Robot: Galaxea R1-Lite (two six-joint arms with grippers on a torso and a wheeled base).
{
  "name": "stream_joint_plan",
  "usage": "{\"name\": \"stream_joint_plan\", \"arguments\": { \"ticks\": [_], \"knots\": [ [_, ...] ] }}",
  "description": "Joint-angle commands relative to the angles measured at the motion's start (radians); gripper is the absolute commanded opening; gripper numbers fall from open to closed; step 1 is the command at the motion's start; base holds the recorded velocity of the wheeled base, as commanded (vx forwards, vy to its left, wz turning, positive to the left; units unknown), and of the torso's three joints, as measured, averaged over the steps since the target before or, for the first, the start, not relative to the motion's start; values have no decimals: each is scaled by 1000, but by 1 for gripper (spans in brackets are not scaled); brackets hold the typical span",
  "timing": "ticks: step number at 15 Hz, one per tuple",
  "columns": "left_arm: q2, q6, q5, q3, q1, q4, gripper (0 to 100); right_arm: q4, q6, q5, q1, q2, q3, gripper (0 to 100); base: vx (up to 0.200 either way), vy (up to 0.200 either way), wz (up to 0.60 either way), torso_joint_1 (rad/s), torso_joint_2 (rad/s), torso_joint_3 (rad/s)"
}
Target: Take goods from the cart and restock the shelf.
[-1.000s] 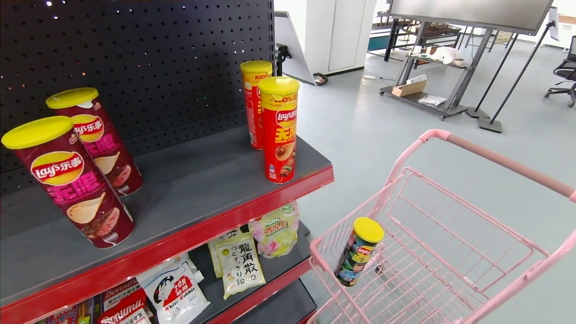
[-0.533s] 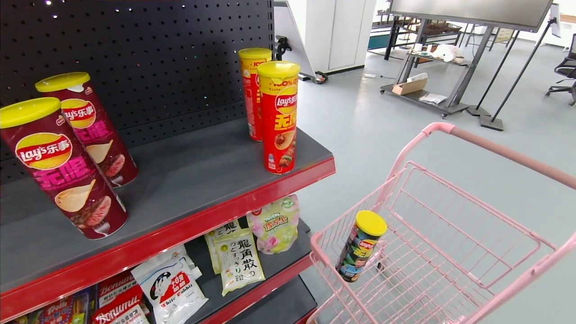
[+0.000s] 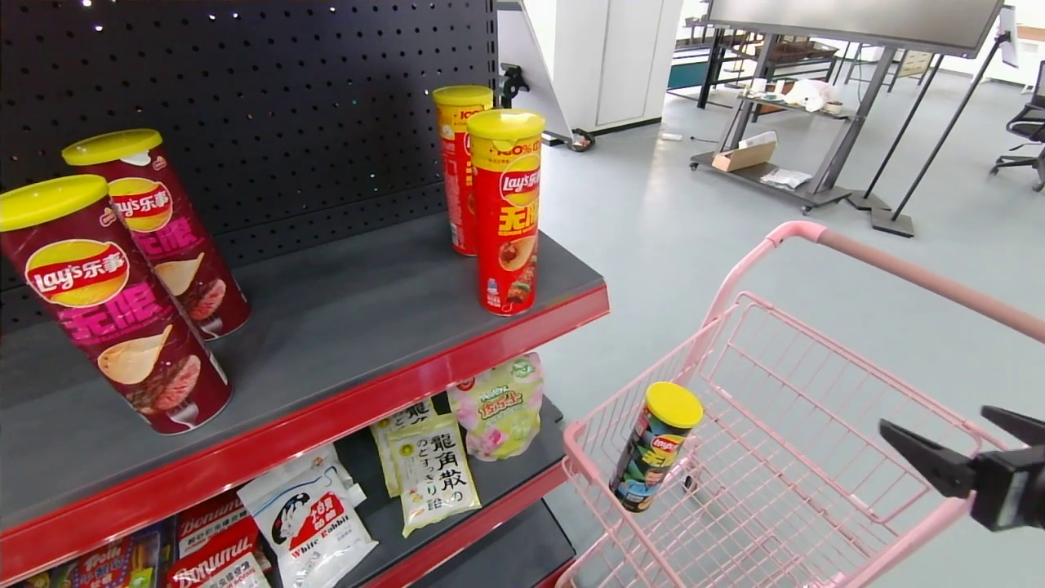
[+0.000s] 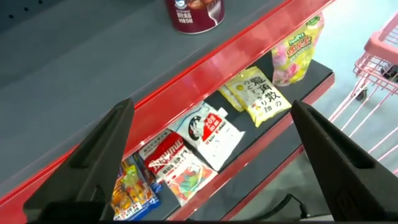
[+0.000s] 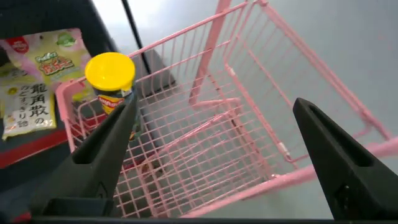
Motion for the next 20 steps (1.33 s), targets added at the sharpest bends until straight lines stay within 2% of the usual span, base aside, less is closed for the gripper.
{"name": "stream_joint_plan", "arguments": {
  "ticks": [1, 4, 7, 11, 15, 17, 20],
  "knots": [
    [44, -10, -1, -14, 11, 1, 100, -127, 58, 12, 115, 409, -87, 100, 0, 0, 0, 0, 0, 0],
    [68, -9, -3, -17, 11, -2, 100, -259, 149, 43, 207, 565, -99, 100, 0, 0, 0, 0, 0, 0],
    [98, -10, -3, -45, 11, -2, 100, -461, 155, 36, 270, 691, -50, 100, 0, 0, 0, 0, 0, 0],
    [131, -10, -6, -51, 11, -2, 100, -489, 218, 7, 346, 770, -47, 100, 0, 0, 0, 0, 0, 0],
    [136, -10, -9, -50, 11, -2, 100, -567, 242, -20, 354, 871, -64, 100, 0, 0, 0, 0, 0, 0],
    [136, -12, -9, -51, 11, -2, 100, -667, 241, -33, 359, 935, -57, 100, 0, 0, 0, 0, 0, 0],
    [136, -16, -9, -51, 11, -2, 100, -678, 242, -34, 359, 970, -67, 100, 0, 0, 0, 0, 0, 0]
  ]
}}
